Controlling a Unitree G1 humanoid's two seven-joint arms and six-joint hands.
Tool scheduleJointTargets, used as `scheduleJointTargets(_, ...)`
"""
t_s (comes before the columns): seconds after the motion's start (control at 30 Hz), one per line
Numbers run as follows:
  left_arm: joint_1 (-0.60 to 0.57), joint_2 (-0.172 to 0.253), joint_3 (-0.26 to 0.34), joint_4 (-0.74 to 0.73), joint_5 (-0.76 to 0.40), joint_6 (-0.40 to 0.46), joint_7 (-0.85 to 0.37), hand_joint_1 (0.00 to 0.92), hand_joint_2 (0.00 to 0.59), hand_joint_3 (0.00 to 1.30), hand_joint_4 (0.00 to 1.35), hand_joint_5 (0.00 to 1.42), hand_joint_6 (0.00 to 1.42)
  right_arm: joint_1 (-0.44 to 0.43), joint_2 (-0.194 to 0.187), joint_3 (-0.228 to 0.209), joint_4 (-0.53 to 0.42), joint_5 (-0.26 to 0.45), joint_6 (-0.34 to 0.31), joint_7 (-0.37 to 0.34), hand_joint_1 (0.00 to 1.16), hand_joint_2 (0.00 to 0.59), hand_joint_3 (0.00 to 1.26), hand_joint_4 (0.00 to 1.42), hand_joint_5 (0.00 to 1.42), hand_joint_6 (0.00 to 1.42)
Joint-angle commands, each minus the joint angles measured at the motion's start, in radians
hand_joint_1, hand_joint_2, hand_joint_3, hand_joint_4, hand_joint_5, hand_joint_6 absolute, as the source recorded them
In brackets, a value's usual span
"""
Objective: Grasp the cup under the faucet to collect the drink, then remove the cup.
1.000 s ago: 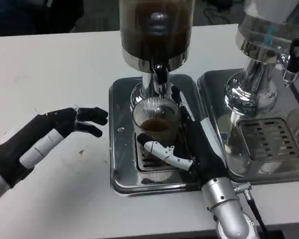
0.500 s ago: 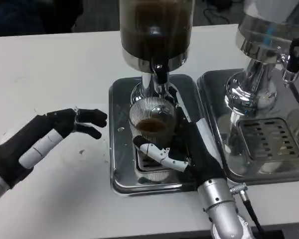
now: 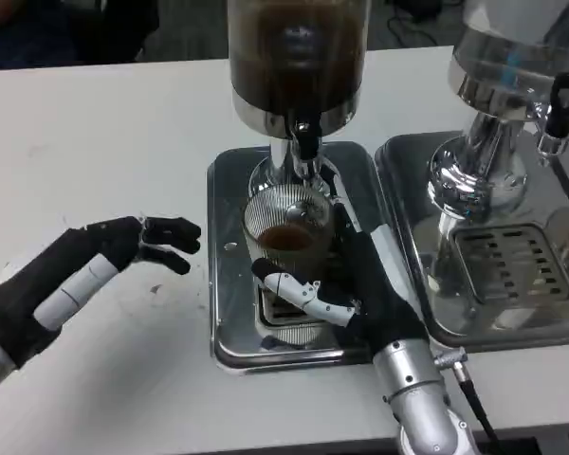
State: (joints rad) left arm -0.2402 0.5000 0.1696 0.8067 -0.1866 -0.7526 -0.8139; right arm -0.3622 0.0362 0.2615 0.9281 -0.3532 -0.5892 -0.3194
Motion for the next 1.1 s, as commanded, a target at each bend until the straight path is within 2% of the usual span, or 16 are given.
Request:
scheduleJointTargets(0.03,0.018,0.01,-0.007,-0.003,0.01,0.008,0.01,0.0,0.098,0.41,0.38,0.44,0.3,0.053,0.017,0.024,0.018,-0.026,0.08,0.001,0.69,0.204,0.05,0.22,0.33,0.48)
scheduleJointTargets(0.27,0.027,0.01,-0.009,-0.01,0.01,0.01,0.01,0.0,0.098,0.41,0.39,0.45,0.3,0.069,0.028,0.034,-0.009,-0.045,0.101,-0.059,0.69,0.204,0.11,0.32,0.47,0.76)
scheduleJointTargets(0.43,0.035,0.01,-0.009,-0.014,0.01,0.012,0.012,0.0,0.098,0.42,0.41,0.46,0.3,0.075,0.046,0.034,-0.006,-0.062,0.095,-0.132,0.69,0.204,0.16,0.38,0.56,0.91)
scheduleJointTargets(0.7,0.047,0.013,-0.009,-0.024,0.01,0.017,0.014,0.0,0.098,0.42,0.42,0.47,0.3,0.071,0.07,0.036,0.028,-0.081,0.06,-0.235,0.73,0.206,0.28,0.46,0.59,0.83)
scheduleJointTargets(1.1,0.065,0.019,-0.009,-0.04,0.009,0.028,0.011,0.0,0.091,0.42,0.44,0.48,0.3,0.089,0.085,0.044,0.048,-0.119,0.026,-0.395,0.79,0.206,0.39,0.6,0.78,1.12)
